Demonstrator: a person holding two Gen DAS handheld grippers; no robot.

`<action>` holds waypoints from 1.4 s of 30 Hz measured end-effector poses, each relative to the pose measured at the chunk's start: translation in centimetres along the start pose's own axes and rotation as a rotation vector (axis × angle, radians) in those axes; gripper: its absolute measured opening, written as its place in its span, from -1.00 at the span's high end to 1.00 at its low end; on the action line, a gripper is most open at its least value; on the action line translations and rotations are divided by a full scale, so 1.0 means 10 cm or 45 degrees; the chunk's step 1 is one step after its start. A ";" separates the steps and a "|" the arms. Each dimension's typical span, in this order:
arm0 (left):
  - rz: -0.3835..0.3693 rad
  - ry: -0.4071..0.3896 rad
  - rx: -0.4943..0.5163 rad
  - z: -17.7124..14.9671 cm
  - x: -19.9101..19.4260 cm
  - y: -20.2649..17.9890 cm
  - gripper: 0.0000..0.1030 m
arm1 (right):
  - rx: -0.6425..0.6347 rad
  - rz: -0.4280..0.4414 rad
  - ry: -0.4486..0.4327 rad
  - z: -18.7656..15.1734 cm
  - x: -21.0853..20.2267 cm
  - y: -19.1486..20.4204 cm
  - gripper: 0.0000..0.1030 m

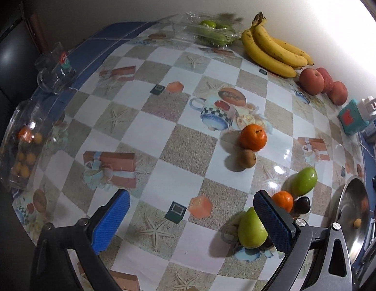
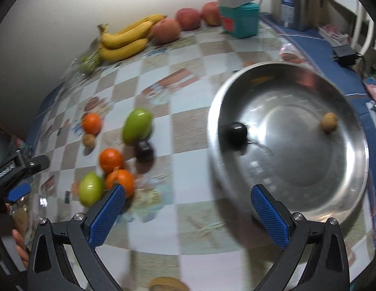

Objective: Organize fruits
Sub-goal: 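Withdraw both tools from the basin back toward the fruit cluster, then grasp the stemmed tangerine with the right gripper while the left gripper grasps the green pear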

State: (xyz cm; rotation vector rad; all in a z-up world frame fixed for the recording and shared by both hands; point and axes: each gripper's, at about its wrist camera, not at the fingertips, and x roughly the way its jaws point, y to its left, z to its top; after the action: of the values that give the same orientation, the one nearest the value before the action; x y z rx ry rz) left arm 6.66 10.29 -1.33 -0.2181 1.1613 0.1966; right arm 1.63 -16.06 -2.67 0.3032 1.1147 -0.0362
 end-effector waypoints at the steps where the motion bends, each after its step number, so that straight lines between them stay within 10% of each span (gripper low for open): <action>1: -0.010 0.013 0.007 -0.02 0.02 -0.01 -1.00 | -0.002 0.022 0.011 -0.01 0.01 0.05 -1.00; 25: -0.073 0.097 -0.065 -0.03 0.22 -0.07 -1.00 | -0.072 0.089 0.128 0.06 0.47 0.62 -0.96; 42: -0.253 0.245 -0.048 -0.10 0.35 -0.26 -0.78 | -0.049 0.218 0.151 0.07 0.49 0.64 -0.23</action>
State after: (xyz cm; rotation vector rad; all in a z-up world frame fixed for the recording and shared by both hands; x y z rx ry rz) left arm 7.84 7.63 -4.76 -0.3906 1.3186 0.0224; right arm 5.61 -9.54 -5.29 0.3692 1.2022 0.1570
